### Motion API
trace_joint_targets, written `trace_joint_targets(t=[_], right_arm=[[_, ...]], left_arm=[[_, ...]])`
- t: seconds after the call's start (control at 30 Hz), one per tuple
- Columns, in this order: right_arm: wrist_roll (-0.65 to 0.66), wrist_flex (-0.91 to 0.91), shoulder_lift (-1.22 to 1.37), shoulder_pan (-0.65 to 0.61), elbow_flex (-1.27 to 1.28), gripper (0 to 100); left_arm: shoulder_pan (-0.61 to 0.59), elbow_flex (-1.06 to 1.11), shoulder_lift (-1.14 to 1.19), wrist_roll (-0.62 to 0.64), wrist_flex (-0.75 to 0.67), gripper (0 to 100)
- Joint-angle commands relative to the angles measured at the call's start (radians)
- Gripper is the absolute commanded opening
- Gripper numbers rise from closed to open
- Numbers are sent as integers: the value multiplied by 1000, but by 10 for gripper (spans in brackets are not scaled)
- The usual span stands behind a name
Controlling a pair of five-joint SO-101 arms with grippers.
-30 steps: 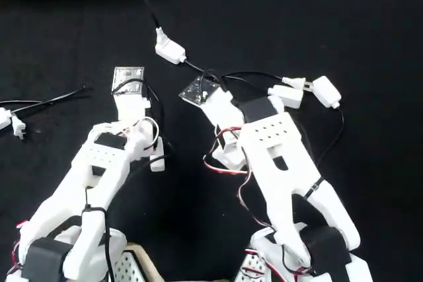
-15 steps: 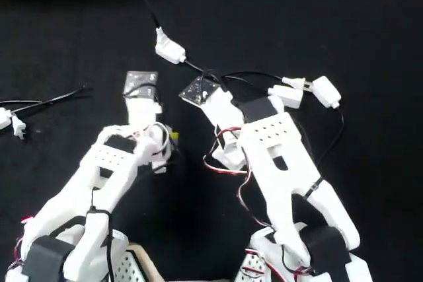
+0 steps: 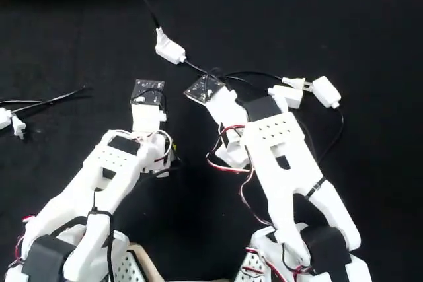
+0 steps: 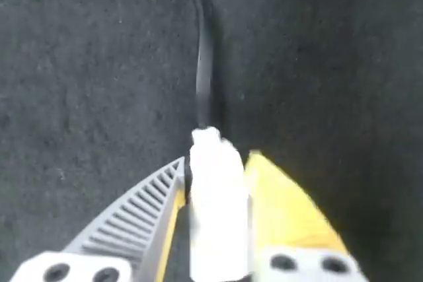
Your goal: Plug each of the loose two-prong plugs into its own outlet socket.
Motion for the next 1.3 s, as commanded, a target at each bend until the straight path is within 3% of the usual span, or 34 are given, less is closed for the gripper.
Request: trace_joint_targets(t=[0.0, 0.13, 0.3, 0.47, 0.6, 0.77, 0.97, 1.27], right_arm=[[-2, 0, -12, 15, -4, 11], [-2, 0, -12, 25, -4, 11], [0, 2, -12, 120, -30, 11], [121, 71, -12, 253, -108, 11], [160, 127, -12, 331, -180, 11], [175, 133, -12, 336, -185, 11], [170, 126, -10, 315, -183, 11], [166, 130, -10, 282, -185, 11]], left_arm=[[15, -36, -3, -26, -9, 45], [53, -50, -5, -81, -77, 30], [193, -51, -6, -80, -158, 27], [323, -61, 2, -78, -238, 28], [351, -30, 3, -78, -288, 29], [237, 22, 3, -87, -285, 38], [59, 47, -8, -81, -233, 254], [8, 47, -9, -87, -199, 260]])
